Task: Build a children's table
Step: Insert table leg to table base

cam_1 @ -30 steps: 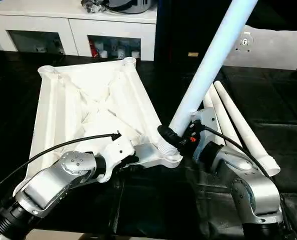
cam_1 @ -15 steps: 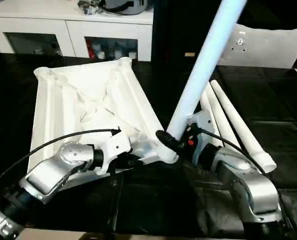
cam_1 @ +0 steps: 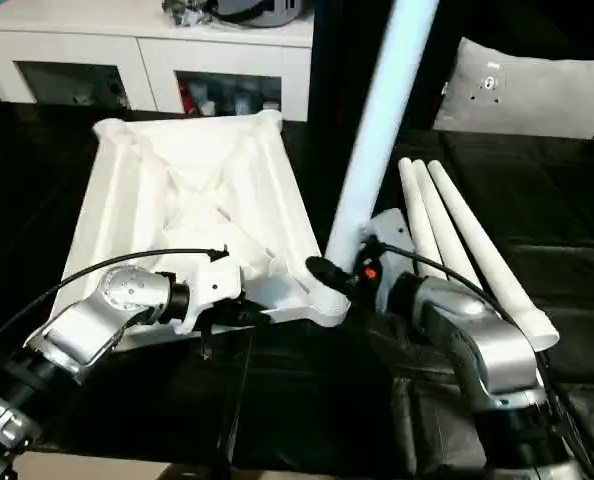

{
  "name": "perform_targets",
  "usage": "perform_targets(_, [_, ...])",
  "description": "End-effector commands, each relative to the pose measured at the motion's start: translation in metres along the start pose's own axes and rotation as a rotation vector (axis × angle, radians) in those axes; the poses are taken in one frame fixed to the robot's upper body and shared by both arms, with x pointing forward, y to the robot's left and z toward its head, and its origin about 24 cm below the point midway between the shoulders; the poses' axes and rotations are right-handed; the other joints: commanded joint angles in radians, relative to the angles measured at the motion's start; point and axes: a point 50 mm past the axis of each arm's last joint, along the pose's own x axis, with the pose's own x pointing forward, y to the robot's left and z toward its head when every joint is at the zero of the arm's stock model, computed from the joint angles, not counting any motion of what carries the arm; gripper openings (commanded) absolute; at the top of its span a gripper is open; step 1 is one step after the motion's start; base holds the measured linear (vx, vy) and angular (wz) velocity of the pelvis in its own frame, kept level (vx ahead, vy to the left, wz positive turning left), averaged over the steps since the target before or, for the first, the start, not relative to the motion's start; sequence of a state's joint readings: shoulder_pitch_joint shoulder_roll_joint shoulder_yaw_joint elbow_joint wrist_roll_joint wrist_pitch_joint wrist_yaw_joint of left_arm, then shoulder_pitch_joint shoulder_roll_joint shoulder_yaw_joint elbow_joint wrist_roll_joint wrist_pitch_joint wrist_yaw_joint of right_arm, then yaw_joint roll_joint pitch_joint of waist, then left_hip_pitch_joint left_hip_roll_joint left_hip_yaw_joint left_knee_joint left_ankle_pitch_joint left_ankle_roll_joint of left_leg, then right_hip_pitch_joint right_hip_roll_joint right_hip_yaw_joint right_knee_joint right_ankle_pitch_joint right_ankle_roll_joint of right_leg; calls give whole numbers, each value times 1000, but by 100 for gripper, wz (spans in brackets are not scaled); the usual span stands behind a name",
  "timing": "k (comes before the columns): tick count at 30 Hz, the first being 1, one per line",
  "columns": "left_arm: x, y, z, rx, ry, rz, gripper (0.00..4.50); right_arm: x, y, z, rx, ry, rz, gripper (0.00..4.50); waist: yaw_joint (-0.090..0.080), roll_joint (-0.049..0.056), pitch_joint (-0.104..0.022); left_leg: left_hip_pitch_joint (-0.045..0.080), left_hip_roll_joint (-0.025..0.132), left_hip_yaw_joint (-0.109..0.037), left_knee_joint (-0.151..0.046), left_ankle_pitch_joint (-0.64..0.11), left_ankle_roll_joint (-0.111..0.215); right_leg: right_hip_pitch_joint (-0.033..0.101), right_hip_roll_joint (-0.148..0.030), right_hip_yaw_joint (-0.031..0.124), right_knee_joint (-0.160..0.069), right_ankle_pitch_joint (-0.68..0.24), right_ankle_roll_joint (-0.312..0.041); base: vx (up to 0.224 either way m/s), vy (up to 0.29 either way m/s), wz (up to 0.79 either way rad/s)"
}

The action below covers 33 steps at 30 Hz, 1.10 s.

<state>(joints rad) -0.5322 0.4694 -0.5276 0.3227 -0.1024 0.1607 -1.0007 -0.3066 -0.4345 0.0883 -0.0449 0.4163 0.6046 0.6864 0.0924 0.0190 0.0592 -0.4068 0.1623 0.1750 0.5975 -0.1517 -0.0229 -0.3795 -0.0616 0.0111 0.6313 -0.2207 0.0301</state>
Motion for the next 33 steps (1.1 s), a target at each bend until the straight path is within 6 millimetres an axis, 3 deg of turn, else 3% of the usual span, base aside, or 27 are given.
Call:
perform_targets(1, [0, 0, 4, 41, 6, -31, 0, 3, -1, -6, 2, 42, 1, 191, 0, -14, -68, 38, 55, -17, -75, -259, -38, 14, -70, 18, -77, -169, -211, 0, 0, 0])
perform_targets(17, [0, -4, 5, 75, -21, -104, 0, 7, -5, -20, 45, 75, 11, 191, 1, -15, -69, 41, 57, -18, -78, -295, -50, 12, -69, 19, -79, -172, -215, 0, 0, 0])
perform_targets(24, [0, -3, 4, 69, -29, -81, 0, 1, -12, -36, 201, 0, -35, 191, 1, -5, -70, 42, 56, -20, -80, -322, -59, 11, -70, 19, -80, -177, -223, 0, 0, 0])
perform_targets(30, [0, -2, 3, 63, -35, -61, 0, -3, -12, -45, 266, -45, -49, 191, 6, -6, -71, 42, 57, -20, -83, -325, -59, 12, -69, 18, -79, -160, -226, 0, 0, 0])
perform_targets(31, [1, -2, 3, 60, -39, -55, 0, -4, -10, -49, 275, -57, -47, 191, 6, -2, -70, 42, 57, -21, -82, -327, -60, 11, -69, 18, -79, -162, -226, 0, 0, 0])
perform_targets(33, [2, -2, 3, 54, -48, -43, 0, -6, -6, -57, 272, -65, -62, 191, 8, -3, -68, 44, 58, -21, -84, -362, -66, 7, -71, 20, -84, -201, -218, 0, 0, 0])
